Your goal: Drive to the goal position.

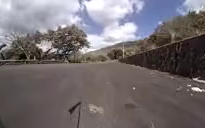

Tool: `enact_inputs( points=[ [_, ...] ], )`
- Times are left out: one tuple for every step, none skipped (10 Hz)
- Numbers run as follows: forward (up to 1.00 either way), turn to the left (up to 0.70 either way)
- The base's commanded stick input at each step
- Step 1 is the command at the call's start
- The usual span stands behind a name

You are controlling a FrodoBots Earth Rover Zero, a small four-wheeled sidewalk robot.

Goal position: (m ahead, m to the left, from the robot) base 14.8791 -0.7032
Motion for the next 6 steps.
enact_inputs(
  points=[
    [0.70, 0.02],
    [0.70, 0.02],
    [0.70, 0.02],
    [0.70, 0.01],
    [0.70, 0.00],
    [0.70, 0.00]
  ],
)
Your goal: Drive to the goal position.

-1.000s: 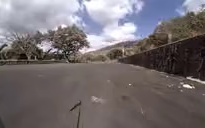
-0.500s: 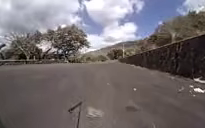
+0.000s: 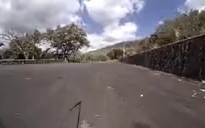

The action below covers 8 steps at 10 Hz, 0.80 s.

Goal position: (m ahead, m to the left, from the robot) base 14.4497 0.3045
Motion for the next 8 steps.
enact_inputs(
  points=[
    [0.70, 0.00],
    [0.70, 0.02],
    [0.70, 0.02],
    [0.70, 0.02],
    [0.70, 0.02],
    [0.70, 0.02],
    [0.70, 0.02],
    [0.70, 0.01]
  ],
)
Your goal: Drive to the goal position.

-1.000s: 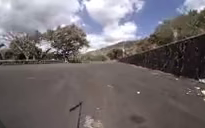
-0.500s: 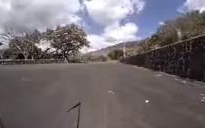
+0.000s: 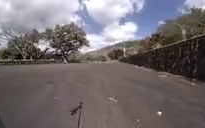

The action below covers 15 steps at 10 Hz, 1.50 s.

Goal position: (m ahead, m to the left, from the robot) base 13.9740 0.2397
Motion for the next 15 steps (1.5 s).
enact_inputs(
  points=[
    [0.70, 0.02],
    [0.70, 0.01],
    [0.70, 0.00],
    [0.70, 0.01],
    [0.70, 0.01],
    [0.70, 0.02],
    [0.70, 0.02],
    [0.70, 0.02],
    [0.70, 0.00],
    [0.70, 0.00],
    [0.70, 0.02],
    [0.70, 0.02],
    [0.70, 0.02],
    [0.70, 0.02],
    [0.70, 0.02]
  ],
)
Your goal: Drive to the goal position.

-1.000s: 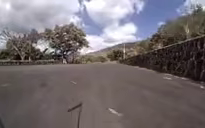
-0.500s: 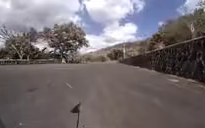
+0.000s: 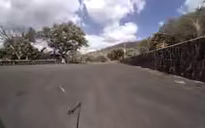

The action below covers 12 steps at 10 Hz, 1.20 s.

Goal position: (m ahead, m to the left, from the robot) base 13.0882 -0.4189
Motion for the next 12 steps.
enact_inputs(
  points=[
    [0.70, 0.02],
    [0.70, 0.01],
    [0.70, 0.00],
    [0.70, 0.00],
    [0.70, 0.00],
    [0.70, 0.01],
    [0.70, 0.01],
    [0.70, 0.00],
    [0.70, 0.00],
    [0.70, 0.00],
    [0.70, 0.00],
    [0.70, 0.00]
  ],
)
